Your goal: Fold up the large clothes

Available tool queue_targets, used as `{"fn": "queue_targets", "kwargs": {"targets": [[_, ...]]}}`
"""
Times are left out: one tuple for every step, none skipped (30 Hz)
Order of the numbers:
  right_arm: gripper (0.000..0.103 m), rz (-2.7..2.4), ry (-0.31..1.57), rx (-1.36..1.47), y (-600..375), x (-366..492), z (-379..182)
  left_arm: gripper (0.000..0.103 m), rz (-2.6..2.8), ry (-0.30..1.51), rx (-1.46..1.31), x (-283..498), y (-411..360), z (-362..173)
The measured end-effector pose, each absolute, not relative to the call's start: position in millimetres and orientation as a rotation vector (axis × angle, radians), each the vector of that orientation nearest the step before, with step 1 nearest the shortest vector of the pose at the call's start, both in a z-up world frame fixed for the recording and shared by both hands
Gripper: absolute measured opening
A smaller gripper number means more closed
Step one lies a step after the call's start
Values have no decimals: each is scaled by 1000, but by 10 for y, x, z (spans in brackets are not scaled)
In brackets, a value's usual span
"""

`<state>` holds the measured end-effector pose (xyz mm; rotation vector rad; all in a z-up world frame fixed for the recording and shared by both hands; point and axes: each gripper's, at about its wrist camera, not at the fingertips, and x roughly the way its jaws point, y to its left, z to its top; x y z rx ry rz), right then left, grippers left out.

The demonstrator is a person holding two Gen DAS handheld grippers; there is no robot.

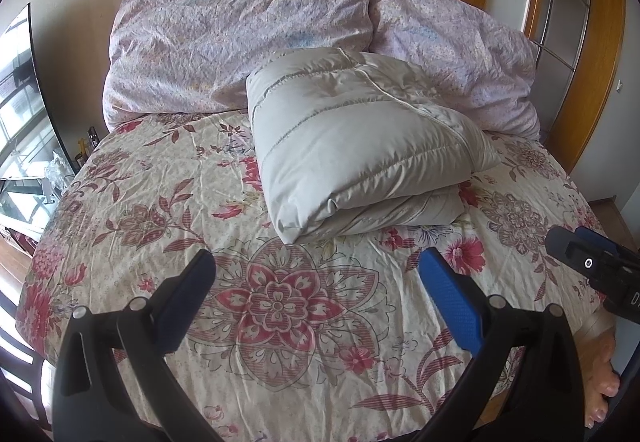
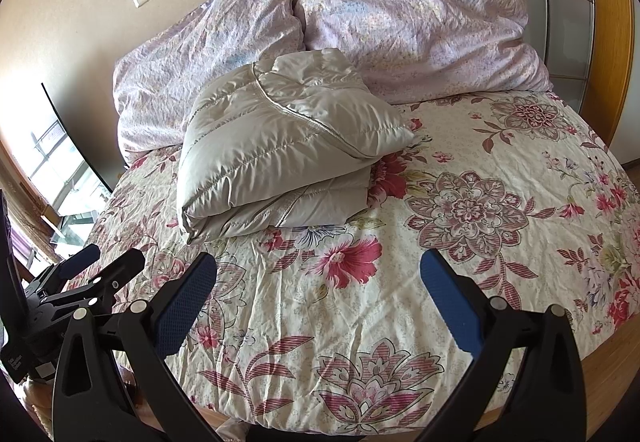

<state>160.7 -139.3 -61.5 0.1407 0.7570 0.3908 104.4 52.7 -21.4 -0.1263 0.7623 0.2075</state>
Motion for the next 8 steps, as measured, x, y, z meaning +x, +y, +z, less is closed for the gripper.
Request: {"fn": "queue_targets", "kwargs": {"targets": [[102,392,757,142,-1396,1607,-616,101,208,764,-129,1044,528,-215],[102,392,757,142,-1393,1606,-616,101,207,765,-131,1052,534,-211],[102,391,757,141,-1395,1608,-618,101,206,767,-132,1052,534,-213],[102,391,757,141,-1397,1610,-620,101,206,768,-132,1052,535,-214],[102,391,758,142,-1393,1608,-618,101,207,769,-132,1054,534,-217],[102,390,758,143,-1396,1608,-619,101,206,770,-133,1055,534,-218],[102,390,758,143,-1398,1606,-619,101,206,770,-133,1057,539,-218],[102,390,757,142,-1395,1607,-618,101,206,770,-133,1057,540,-219]]}}
